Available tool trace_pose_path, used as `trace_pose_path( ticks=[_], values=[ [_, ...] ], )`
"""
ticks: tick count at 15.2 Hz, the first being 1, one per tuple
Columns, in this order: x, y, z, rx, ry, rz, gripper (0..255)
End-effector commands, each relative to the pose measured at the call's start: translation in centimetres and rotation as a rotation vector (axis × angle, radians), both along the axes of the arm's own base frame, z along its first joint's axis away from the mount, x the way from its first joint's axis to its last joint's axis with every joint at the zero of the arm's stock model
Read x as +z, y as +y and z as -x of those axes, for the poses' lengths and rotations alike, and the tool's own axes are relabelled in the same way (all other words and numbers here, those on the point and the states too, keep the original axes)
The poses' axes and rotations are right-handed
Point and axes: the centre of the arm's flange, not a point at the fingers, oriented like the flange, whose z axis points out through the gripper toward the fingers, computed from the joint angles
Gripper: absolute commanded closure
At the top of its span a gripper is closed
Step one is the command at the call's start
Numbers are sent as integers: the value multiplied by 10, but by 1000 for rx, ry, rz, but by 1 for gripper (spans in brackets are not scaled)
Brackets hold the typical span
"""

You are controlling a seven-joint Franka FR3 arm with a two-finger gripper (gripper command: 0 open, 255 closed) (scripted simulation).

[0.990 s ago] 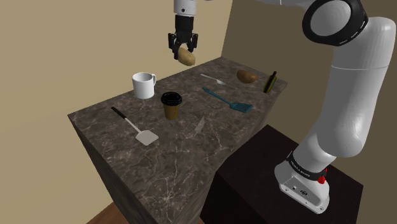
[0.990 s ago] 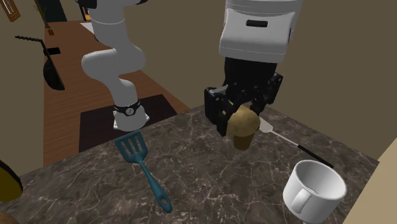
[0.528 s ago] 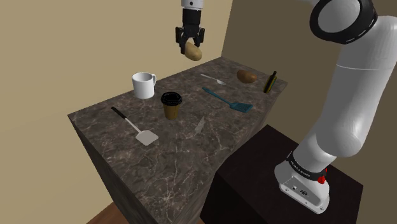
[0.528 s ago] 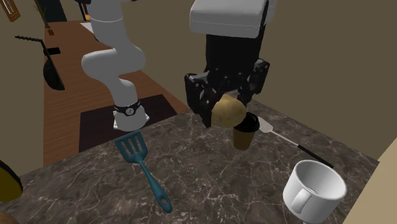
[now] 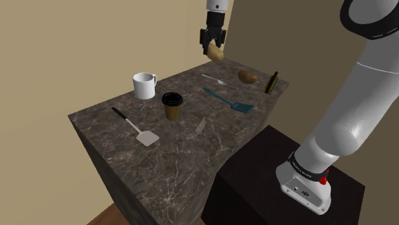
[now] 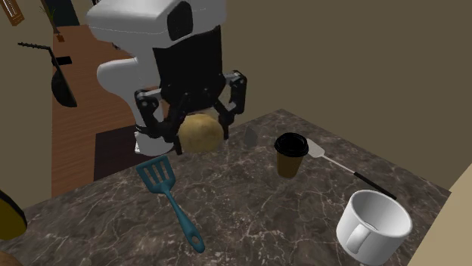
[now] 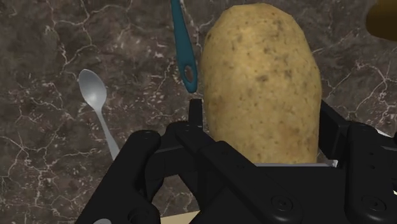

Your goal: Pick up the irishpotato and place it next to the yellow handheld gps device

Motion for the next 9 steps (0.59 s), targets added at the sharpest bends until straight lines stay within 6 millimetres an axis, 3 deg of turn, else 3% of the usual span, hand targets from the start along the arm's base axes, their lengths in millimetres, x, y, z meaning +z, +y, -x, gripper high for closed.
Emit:
trace_pose_path(
  ticks=[1,9],
  values=[
    [1,-25,11,1,0,-1,255],
    [1,-122,53,1,0,-1,255]
  ],
)
